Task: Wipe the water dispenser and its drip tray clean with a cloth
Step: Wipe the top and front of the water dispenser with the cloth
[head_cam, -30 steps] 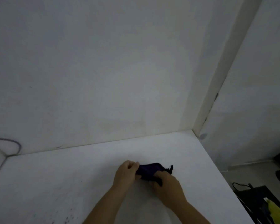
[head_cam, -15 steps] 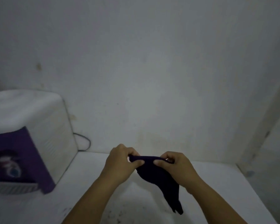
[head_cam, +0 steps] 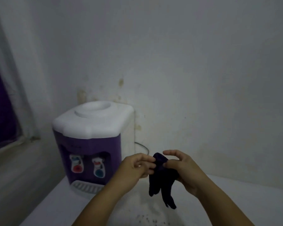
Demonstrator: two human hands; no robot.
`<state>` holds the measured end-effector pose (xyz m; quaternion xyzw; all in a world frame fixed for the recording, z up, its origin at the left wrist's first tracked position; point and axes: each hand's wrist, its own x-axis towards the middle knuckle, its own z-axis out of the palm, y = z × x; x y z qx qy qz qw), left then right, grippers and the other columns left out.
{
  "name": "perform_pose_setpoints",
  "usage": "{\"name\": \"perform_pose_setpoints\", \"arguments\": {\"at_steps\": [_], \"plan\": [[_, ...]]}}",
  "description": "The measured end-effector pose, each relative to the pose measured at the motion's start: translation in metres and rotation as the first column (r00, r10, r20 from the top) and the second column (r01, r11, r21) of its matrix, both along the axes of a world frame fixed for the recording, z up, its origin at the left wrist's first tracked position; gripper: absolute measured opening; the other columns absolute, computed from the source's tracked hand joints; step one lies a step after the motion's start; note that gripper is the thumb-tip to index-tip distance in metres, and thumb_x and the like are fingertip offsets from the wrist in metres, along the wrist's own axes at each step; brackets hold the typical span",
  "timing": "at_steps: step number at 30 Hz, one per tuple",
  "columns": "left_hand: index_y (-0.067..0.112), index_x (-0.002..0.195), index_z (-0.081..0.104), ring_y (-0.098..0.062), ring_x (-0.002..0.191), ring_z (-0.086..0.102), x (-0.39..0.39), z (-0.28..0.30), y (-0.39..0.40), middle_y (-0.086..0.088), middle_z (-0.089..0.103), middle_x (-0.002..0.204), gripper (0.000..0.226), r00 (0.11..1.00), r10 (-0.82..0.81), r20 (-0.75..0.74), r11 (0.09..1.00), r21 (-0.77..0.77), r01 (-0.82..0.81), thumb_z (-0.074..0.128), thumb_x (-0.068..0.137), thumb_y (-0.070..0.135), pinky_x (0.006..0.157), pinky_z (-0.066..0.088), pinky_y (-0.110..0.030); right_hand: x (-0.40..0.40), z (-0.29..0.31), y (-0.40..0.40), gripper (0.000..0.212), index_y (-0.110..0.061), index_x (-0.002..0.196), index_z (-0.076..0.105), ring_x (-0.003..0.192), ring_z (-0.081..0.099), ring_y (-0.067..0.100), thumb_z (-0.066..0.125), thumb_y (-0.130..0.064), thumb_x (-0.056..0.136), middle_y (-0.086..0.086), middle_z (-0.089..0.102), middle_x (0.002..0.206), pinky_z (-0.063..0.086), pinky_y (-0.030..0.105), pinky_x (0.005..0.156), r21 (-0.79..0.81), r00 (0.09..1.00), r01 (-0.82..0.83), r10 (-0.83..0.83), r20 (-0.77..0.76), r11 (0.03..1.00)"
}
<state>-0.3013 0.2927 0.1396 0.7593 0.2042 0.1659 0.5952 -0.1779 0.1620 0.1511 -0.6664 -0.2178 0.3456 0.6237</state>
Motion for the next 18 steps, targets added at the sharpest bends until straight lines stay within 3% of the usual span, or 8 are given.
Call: {"name": "perform_pose_setpoints", "arguments": {"at_steps": [3,6,9,14,18], "plan": [[0.032,0.109,0.061,0.000,0.105,0.058,-0.023,0.003,0.038,0.015,0.064,0.112,0.033,0.999,0.042,0.028,0.988,0.145,-0.045,0.075,0.079,0.030,0.094,0.048,-0.025,-0.023,0.010,0.028,0.032,-0.010,0.113,0.059,0.073,0.065,0.024,0.053,0.005,0.085,0.016,0.069,0.085,0.051,0.030,0.060,0.075,0.997,-0.031,0.037,-0.069,0.997],[0.026,0.102,0.068,-0.014,0.096,0.067,-0.036,0.015,0.059,0.004,0.072,0.100,0.023,0.997,-0.073,0.021,0.994,0.081,0.071,0.074,0.080,0.032,0.089,0.054,-0.033,-0.042,0.017,0.048,0.030,0.002,0.114,0.060,0.081,0.064,0.027,0.056,-0.001,0.085,0.018,0.067,0.093,0.056,0.034,0.069,0.209,0.971,0.004,0.046,-0.235,0.978],[0.016,0.095,0.070,-0.019,0.087,0.070,-0.041,0.025,0.071,-0.004,0.074,0.092,0.016,0.991,0.014,0.130,1.000,-0.006,-0.013,0.072,0.082,0.026,0.079,0.057,-0.031,-0.061,0.020,0.061,0.032,0.002,0.105,0.070,0.100,0.065,0.034,0.059,-0.023,0.088,0.022,0.068,0.107,0.052,0.047,0.092,0.364,0.894,-0.011,0.172,-0.413,0.931],[0.014,0.095,0.070,-0.019,0.086,0.071,-0.044,0.038,0.084,-0.005,0.074,0.090,0.020,0.969,0.107,0.221,0.989,-0.127,-0.081,0.074,0.079,0.025,0.081,0.057,-0.035,-0.073,0.025,0.082,0.043,-0.003,0.125,0.058,0.112,0.061,0.037,0.059,-0.024,0.087,0.021,0.064,0.121,0.050,0.049,0.094,0.342,0.876,-0.161,0.294,-0.383,0.926],[0.019,0.091,0.070,-0.021,0.085,0.070,-0.042,0.054,0.101,-0.004,0.073,0.088,0.026,0.947,0.187,0.261,0.981,0.001,-0.194,0.079,0.073,0.036,0.082,0.058,-0.042,-0.073,0.046,0.103,0.037,-0.004,0.122,0.059,0.106,0.065,0.036,0.056,-0.020,0.089,0.020,0.067,0.116,0.055,0.048,0.088,0.377,0.933,-0.143,0.252,-0.258,0.915]]}}
